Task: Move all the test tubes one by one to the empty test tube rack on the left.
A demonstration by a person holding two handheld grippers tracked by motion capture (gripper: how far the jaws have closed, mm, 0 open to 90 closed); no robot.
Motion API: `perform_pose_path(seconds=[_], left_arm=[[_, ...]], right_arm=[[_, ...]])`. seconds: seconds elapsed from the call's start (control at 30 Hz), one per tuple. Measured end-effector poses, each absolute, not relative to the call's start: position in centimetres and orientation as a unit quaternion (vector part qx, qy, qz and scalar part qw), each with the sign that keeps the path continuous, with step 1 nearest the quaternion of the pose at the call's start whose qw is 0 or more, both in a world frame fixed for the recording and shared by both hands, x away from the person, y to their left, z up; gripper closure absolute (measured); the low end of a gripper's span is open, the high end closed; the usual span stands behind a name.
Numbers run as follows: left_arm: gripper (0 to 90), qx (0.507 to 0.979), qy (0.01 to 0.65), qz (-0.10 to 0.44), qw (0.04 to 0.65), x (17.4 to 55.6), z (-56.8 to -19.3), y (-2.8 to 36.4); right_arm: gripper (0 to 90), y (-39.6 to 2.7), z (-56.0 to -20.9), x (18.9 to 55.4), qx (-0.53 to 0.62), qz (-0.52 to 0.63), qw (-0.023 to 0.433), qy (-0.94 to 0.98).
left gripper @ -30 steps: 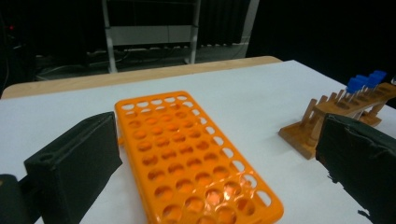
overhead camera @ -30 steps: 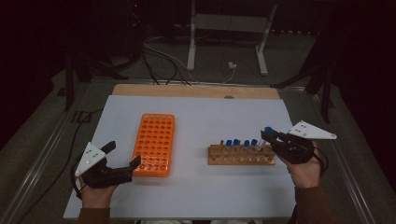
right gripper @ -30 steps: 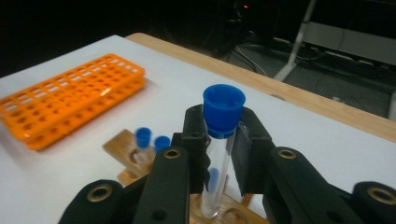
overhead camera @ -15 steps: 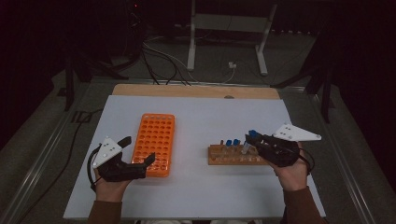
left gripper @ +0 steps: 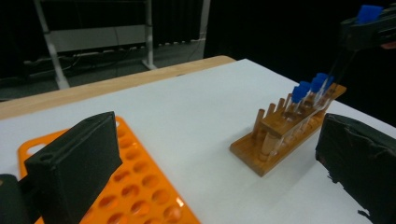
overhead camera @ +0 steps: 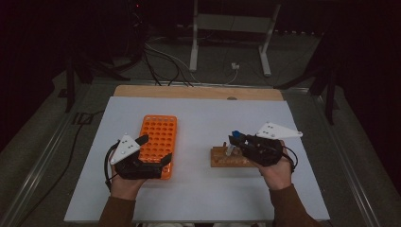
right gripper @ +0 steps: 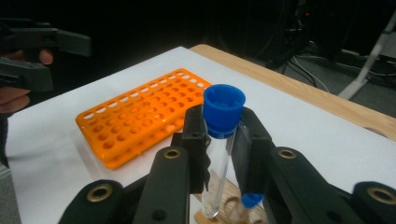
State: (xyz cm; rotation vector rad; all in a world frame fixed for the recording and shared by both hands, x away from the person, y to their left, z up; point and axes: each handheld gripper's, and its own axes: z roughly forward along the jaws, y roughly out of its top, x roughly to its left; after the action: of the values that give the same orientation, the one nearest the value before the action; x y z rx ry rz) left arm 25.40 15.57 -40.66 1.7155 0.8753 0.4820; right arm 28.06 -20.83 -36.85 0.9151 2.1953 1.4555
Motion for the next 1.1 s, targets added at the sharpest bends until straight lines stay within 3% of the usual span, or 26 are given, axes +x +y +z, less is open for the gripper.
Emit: perform_pose_path(seconds=[0.7, 0.9, 1.1], left_arm=[[1.3, 0.739, 0.336, 0.179, 0.556, 27.0, -40.9, 11.8], [5.6, 0.751, 0.322, 0.164, 0.552, 27.2, -41.1, 10.6], [21.6, 0.762, 0.303, 0.173, 0.546, 27.1, -41.2, 9.4]], right_arm=[[76.7, -16.0, -37.7, 29.5, 0.302, 0.525, 0.139, 0.783], [76.6, -14.6, -37.8, 29.5, 0.293, 0.527, 0.128, 0.787], [76.6, -13.1, -37.8, 29.3, 0.281, 0.529, 0.117, 0.792]])
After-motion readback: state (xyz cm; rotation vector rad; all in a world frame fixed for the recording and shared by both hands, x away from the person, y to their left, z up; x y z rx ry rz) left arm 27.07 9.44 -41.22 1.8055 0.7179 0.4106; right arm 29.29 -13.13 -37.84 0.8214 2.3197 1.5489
